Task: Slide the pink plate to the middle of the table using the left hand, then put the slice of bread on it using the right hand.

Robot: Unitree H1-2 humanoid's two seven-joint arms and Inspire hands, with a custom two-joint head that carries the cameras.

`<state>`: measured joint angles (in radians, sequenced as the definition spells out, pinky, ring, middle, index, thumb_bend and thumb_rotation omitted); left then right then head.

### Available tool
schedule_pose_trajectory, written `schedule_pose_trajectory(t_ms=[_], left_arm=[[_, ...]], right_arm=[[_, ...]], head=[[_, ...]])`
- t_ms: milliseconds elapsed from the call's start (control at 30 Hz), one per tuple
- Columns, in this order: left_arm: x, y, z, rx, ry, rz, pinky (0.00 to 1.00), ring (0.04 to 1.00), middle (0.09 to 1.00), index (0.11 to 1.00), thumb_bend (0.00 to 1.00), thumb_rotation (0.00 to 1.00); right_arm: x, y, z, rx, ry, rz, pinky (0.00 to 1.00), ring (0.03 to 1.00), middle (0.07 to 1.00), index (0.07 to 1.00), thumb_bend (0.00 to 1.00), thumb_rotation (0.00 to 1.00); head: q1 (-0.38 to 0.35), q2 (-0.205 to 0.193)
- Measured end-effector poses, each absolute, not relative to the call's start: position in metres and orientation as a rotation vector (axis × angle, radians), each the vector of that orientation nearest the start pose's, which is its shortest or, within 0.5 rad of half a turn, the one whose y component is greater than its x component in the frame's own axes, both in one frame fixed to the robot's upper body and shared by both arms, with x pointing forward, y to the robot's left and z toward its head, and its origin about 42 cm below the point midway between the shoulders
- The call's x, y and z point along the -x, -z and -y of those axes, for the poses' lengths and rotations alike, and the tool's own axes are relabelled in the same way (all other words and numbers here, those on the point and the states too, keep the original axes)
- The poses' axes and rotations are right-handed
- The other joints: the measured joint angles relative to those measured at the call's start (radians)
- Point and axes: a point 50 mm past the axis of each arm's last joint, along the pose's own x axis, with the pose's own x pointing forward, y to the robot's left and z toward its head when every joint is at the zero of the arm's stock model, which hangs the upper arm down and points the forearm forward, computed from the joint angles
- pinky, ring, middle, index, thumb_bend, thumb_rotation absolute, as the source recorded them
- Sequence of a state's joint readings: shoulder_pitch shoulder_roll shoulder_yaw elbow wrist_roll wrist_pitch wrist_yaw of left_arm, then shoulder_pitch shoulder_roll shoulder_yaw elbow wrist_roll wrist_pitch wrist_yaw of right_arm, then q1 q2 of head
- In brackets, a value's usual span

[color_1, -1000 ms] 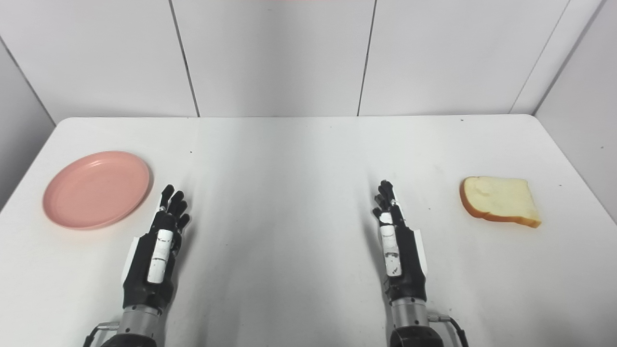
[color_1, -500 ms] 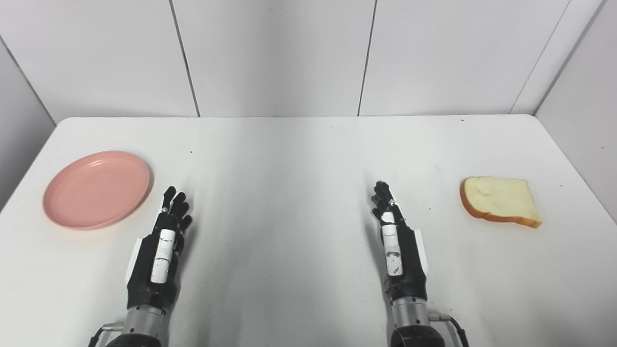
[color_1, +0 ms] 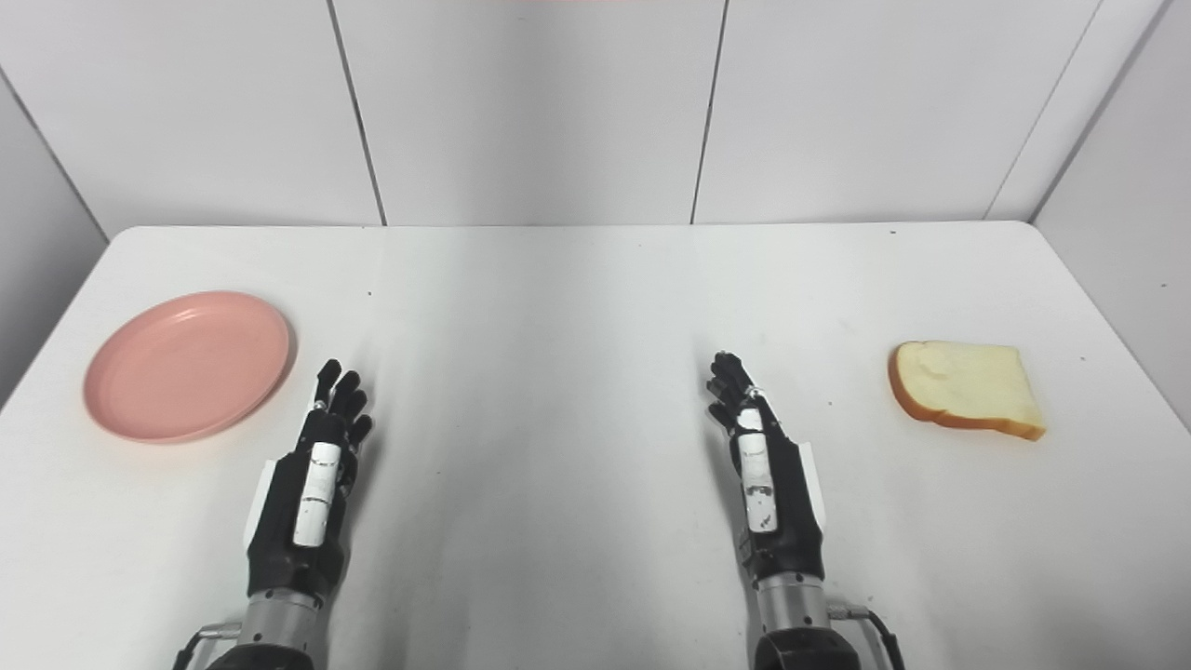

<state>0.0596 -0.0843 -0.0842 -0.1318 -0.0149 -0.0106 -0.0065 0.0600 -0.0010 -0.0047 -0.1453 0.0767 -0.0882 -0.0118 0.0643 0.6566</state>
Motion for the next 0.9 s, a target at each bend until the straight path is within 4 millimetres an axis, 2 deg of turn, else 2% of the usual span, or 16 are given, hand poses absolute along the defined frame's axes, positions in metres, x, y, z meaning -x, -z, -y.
schedule_pose_trajectory(t_ms=[367,533,567,633,700,767,800,900], left_arm=[[-0.266,-0.118,-0.158,0.097,0.068,0.080,1.00,1.000,1.000,1.000,0.74,0.86],[-0.267,-0.115,-0.156,0.101,0.071,0.075,1.00,1.000,1.000,1.000,0.73,0.85],[-0.267,-0.113,-0.155,0.101,0.072,0.073,1.00,1.000,1.000,1.000,0.73,0.85],[-0.268,-0.112,-0.154,0.097,0.074,0.078,1.00,1.000,1.000,1.000,0.72,0.85],[-0.270,-0.111,-0.152,0.084,0.078,0.083,1.00,1.000,1.000,1.000,0.72,0.86],[-0.274,-0.111,-0.149,0.067,0.084,0.104,1.00,1.000,1.000,1.000,0.74,0.87],[-0.277,-0.111,-0.146,0.066,0.085,0.112,1.00,1.000,1.000,1.000,0.74,0.87],[-0.286,-0.110,-0.138,0.068,0.083,0.143,1.00,1.000,1.000,1.000,0.75,0.88]], right_arm=[[-0.266,-0.124,0.224,-0.098,0.032,0.170,0.92,0.897,0.881,0.842,0.71,1.00],[-0.267,-0.123,0.227,-0.104,0.030,0.169,0.92,0.900,0.891,0.840,0.71,1.00],[-0.268,-0.123,0.227,-0.104,0.030,0.167,0.92,0.905,0.896,0.844,0.71,1.00],[-0.268,-0.121,0.228,-0.099,0.029,0.162,0.92,0.906,0.898,0.848,0.72,1.00],[-0.270,-0.120,0.230,-0.092,0.025,0.161,0.91,0.912,0.905,0.859,0.71,1.00],[-0.274,-0.119,0.233,-0.083,0.009,0.168,0.92,0.919,0.914,0.866,0.71,1.00],[-0.277,-0.119,0.235,-0.080,0.005,0.173,0.92,0.924,0.919,0.870,0.71,1.00],[-0.286,-0.119,0.242,-0.076,0.007,0.195,0.93,0.931,0.924,0.870,0.70,1.00]], head=[[0.028,-0.012],[0.051,-0.032],[0.066,-0.046],[0.066,-0.046],[0.115,-0.089],[0.115,-0.089],[0.143,-0.124],[0.161,-0.153]])
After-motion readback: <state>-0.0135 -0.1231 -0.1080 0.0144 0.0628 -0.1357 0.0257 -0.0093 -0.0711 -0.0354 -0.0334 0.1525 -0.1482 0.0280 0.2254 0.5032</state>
